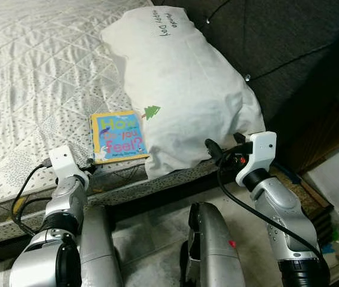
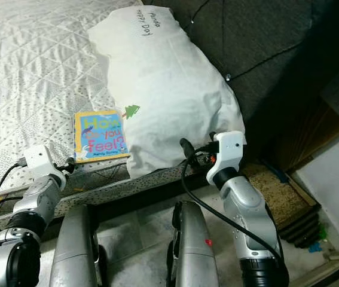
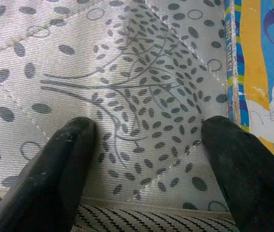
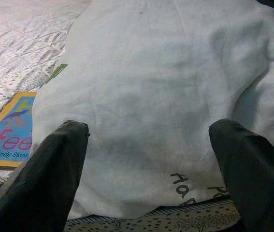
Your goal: Clean up the room
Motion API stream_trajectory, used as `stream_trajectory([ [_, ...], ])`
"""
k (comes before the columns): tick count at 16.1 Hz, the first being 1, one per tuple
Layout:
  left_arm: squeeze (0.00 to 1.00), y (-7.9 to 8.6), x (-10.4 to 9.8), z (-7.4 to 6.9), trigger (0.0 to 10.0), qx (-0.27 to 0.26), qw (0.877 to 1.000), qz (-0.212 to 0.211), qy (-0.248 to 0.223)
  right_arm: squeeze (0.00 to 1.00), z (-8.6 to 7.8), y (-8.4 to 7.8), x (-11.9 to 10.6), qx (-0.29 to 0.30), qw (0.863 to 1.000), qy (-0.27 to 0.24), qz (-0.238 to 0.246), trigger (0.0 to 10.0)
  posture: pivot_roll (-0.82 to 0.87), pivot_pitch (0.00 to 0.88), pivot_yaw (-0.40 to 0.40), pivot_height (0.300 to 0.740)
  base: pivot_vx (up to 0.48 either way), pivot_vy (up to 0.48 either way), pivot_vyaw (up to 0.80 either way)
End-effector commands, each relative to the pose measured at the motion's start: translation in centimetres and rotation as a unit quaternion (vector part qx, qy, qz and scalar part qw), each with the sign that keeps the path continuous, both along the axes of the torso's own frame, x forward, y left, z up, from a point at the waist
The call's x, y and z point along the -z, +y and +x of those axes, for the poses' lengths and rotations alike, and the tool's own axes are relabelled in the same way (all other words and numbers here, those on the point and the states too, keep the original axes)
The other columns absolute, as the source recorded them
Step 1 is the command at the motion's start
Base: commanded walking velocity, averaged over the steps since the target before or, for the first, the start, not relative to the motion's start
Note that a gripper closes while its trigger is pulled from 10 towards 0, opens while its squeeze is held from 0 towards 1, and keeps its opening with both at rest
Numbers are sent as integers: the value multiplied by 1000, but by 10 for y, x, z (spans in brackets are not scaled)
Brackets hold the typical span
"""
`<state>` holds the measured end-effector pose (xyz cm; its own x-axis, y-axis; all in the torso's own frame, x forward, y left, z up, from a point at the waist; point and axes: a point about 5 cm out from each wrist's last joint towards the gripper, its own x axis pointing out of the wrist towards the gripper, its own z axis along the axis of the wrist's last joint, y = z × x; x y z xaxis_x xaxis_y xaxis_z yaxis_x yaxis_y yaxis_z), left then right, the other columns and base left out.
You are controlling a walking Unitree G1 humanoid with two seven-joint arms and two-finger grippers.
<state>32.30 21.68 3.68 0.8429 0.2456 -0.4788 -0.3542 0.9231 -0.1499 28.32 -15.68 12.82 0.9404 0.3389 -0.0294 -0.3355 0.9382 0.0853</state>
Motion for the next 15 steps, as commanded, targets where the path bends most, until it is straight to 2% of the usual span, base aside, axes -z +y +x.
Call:
stream_trajectory([
  [1, 0, -24, 10, -1, 10000, 47, 999, -17, 19, 0, -1, -3, 2, 6, 1000, 3, -3, 10000, -52, 140, -74, 554, 0, 0, 0],
  [5, 0, -29, 12, -4, 10000, 54, 998, -21, 20, 0, 1, -2, 2, 5, 1000, 2, -3, 10000, -45, 136, -75, 554, 0, 0, 0],
  [7, 0, -28, 8, -7, 10000, 52, 998, -18, 4, 0, 1, -2, 3, 4, 1000, 1, -2, 10000, -42, 135, -72, 554, 0, 0, 0],
  [15, 0, -28, 8, -7, 10000, 52, 998, -18, 4, 0, 1, -2, 3, 4, 1000, 1, -2, 10000, -42, 135, -72, 554, 0, 0, 0],
])
